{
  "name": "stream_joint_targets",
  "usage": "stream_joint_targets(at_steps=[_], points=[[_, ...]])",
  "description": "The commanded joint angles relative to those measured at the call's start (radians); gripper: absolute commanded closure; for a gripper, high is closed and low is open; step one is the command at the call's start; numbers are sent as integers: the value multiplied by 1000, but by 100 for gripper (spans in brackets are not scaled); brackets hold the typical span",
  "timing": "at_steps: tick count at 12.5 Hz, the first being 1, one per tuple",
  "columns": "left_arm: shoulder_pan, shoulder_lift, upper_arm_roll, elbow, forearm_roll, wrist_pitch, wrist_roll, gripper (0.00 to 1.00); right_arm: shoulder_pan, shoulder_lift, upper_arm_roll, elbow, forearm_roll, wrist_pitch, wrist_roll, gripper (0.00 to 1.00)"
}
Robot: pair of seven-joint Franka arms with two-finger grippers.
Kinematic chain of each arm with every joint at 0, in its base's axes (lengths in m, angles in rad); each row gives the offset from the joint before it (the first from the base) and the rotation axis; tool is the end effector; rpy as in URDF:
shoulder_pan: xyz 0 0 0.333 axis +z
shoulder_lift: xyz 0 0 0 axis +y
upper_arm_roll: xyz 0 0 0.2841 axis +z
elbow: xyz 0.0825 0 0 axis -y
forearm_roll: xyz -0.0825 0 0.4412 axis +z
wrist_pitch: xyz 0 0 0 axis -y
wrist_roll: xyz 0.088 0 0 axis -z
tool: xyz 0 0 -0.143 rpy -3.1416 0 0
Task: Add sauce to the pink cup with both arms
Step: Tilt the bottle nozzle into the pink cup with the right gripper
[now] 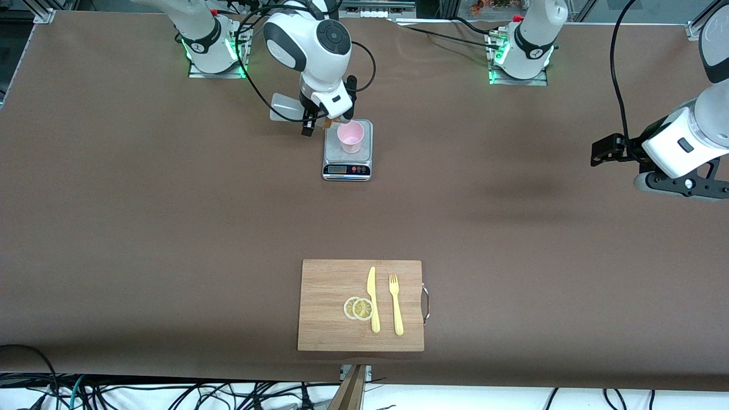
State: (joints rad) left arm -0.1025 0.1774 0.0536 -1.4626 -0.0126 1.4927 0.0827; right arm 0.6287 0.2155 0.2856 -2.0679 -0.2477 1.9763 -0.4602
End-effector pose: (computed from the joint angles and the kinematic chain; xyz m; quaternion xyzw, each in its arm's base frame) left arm 0.6422 -0.0354 0.4957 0.9951 -0.0657 -0.0734 0.0028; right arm 0.3653 0.4415 0.2098 0.7187 0.6757 -0.1252 0.1058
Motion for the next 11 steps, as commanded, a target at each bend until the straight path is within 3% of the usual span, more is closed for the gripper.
stream_joint_targets(at_steps=[1,6,11], points=[[1,13,-3,31,11,-20,15,0,23,41,0,78,-42,-83,32,100],[1,13,-5,31,11,-20,15,0,66,111,0,182,-87,-192,90,100],[0,13,-5,31,11,-20,15,0,75,117,0,198,-93,-217,106,100]])
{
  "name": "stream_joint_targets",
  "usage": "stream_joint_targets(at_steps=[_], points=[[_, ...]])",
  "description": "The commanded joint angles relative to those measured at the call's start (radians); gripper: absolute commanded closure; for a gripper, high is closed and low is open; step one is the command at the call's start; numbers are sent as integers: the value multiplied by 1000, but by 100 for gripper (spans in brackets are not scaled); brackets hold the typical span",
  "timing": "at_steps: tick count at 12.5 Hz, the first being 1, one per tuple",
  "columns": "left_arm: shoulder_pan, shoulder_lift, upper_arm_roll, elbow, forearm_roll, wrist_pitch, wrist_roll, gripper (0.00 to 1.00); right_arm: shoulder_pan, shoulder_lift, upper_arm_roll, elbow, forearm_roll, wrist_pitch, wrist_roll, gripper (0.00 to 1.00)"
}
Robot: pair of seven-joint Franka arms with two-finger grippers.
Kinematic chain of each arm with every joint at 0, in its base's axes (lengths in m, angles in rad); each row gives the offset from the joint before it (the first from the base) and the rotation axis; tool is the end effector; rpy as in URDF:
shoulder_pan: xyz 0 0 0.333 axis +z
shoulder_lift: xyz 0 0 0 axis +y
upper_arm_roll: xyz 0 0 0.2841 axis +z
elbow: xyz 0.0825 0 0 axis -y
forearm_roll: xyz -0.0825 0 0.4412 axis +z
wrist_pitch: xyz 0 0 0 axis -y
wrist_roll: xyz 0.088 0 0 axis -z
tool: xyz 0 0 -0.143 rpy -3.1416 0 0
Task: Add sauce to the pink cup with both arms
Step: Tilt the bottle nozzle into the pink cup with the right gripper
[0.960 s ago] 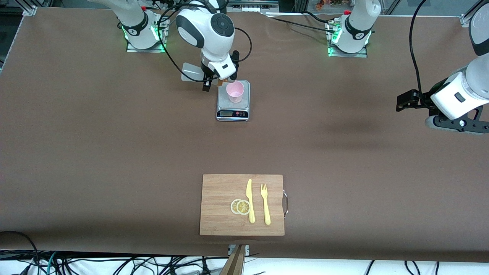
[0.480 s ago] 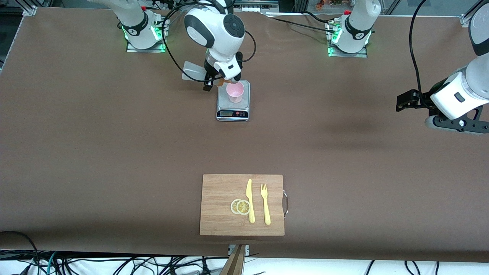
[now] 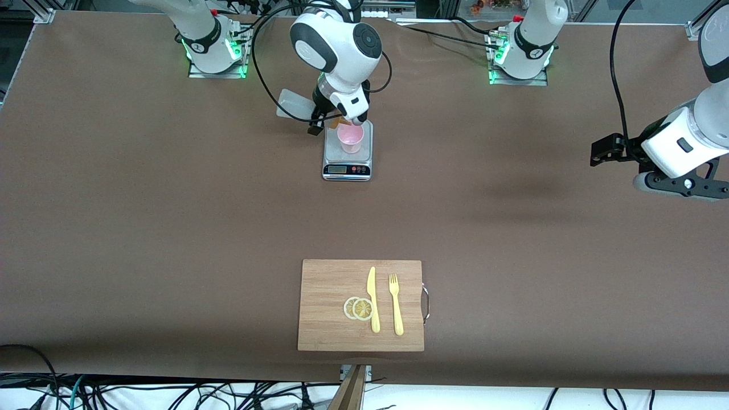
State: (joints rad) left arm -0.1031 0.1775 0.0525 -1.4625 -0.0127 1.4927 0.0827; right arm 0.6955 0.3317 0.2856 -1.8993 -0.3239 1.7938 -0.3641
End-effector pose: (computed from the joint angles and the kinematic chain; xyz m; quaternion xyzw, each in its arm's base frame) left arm 0.6422 -0.0365 0.4956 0.9951 -0.0665 -0.0734 0.0029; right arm 0.3600 0.4734 0.2119 0.7157 0.6599 -0.1653 0.1579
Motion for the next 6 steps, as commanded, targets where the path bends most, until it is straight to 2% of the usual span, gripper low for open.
stream_joint_targets(at_steps=[1,4,6], points=[[0,13,-3,31,11,-20,15,0,2,-5,-2,29,-9,-34,2,100],[-1,19,-3,43,11,-19,14,0,-30,-34,-3,37,17,-34,-15,100],[0,25,-3,51,11,-19,15,0,-60,-66,-5,37,81,-36,-74,100]])
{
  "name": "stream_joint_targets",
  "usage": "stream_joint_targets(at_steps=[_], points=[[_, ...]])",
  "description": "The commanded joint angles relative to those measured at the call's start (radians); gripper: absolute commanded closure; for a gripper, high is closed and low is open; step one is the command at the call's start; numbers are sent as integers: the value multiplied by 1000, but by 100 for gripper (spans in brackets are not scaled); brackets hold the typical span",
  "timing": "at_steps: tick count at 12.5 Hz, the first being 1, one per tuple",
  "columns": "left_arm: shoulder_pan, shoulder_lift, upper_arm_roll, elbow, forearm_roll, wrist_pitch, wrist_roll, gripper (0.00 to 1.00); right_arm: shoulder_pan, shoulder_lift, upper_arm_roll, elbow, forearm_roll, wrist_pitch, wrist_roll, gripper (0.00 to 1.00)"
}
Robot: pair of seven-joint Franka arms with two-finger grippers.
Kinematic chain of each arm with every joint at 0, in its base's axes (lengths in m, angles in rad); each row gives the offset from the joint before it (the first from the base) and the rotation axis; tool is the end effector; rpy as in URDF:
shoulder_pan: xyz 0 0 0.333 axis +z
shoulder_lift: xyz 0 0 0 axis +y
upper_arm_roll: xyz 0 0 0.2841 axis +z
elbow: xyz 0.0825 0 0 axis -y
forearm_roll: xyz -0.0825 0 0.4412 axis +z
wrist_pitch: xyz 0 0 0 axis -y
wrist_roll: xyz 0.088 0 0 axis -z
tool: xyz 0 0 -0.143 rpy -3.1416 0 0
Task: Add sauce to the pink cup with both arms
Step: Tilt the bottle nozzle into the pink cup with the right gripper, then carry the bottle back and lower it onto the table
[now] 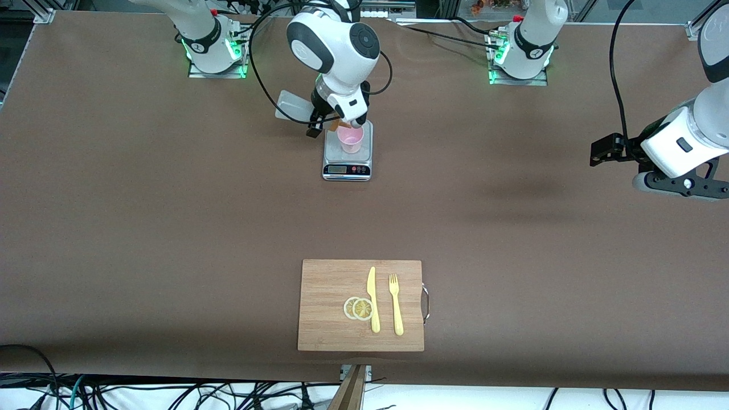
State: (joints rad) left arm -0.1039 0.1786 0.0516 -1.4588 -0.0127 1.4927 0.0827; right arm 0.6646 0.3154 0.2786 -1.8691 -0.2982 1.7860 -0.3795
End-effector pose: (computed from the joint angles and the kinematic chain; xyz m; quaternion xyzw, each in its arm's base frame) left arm 0.6427 -0.0376 0.4968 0.9951 -0.0674 -0.0721 0.0029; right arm 0.3831 0.4685 0.2335 0.7328 0.6472 -0.1547 0.1422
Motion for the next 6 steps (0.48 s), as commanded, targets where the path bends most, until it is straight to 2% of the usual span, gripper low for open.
stream_joint_targets(at_steps=[1,4,6], points=[[1,24,-3,49,11,-19,14,0,-45,-70,1,7,82,-30,-84,100],[-2,25,-4,51,11,-19,14,0,-135,-124,-1,7,204,-28,-209,100],[-3,27,-4,60,11,-19,14,0,-181,-130,-34,25,301,-17,-306,100]])
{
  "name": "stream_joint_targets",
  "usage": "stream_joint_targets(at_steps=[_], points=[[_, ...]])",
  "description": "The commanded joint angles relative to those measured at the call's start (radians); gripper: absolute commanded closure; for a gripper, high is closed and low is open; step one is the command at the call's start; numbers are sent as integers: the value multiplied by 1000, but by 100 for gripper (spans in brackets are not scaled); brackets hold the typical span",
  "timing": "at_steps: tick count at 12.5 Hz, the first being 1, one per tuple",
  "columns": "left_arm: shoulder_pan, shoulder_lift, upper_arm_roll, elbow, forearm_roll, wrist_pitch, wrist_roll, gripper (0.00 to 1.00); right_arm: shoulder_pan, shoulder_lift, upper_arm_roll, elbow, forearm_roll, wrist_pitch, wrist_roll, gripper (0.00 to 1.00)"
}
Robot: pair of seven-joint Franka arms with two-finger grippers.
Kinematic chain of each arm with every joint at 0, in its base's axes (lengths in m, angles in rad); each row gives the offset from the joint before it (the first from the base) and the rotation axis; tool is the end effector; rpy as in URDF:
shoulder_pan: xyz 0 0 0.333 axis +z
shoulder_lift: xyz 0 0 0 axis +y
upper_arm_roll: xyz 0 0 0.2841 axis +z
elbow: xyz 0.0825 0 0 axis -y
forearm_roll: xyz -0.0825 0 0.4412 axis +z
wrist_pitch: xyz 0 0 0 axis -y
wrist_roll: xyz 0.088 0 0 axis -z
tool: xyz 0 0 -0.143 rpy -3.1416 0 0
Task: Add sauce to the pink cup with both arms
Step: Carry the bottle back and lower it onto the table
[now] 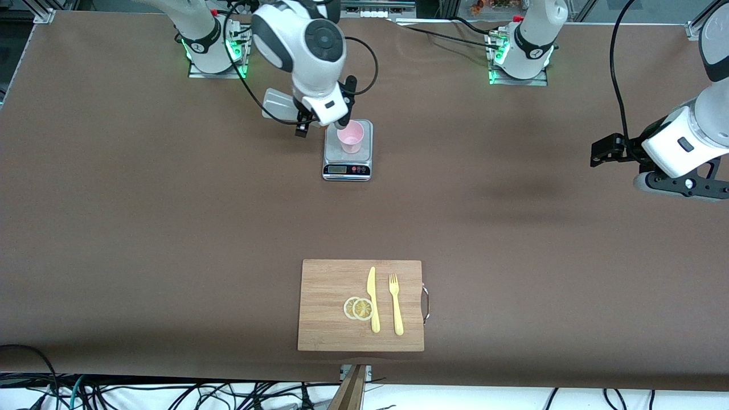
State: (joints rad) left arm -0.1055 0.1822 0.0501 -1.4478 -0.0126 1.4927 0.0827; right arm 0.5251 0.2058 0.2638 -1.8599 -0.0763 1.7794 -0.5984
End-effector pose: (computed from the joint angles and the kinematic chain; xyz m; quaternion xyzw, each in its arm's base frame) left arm 0.6443 -0.0397 0.5001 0.9953 -0.0690 -0.0685 0.0027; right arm 0.4379 0.4257 0.2994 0.7524 0.6439 -0.1373 0.0223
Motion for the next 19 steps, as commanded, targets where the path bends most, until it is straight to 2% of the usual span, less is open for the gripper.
stream_joint_targets(at_steps=[1,4,5,7,10,12,15,17,19], points=[[-2,26,-3,49,11,-19,14,0,-56,-14,-44,37,120,-6,-137,100],[-2,28,-4,52,11,-19,14,0,-106,-5,-124,48,289,26,-301,100],[-2,28,-4,52,11,-20,14,0,-125,13,-168,48,347,34,-402,100],[3,28,-4,50,11,-19,15,0,-168,40,-234,48,519,35,-625,100],[3,29,-4,50,11,-19,20,0,-189,70,-334,48,720,20,-908,100],[3,29,-4,52,11,-19,22,0,-201,112,-405,39,859,-20,-1173,100],[3,29,-4,52,10,-17,22,0,-259,252,-509,38,1060,-185,-1546,100],[-3,29,-6,52,10,-17,19,0,-305,372,-546,39,1151,-311,-1731,100],[-2,29,-4,52,10,-17,19,0,-352,492,-564,45,1220,-446,-1833,100]])
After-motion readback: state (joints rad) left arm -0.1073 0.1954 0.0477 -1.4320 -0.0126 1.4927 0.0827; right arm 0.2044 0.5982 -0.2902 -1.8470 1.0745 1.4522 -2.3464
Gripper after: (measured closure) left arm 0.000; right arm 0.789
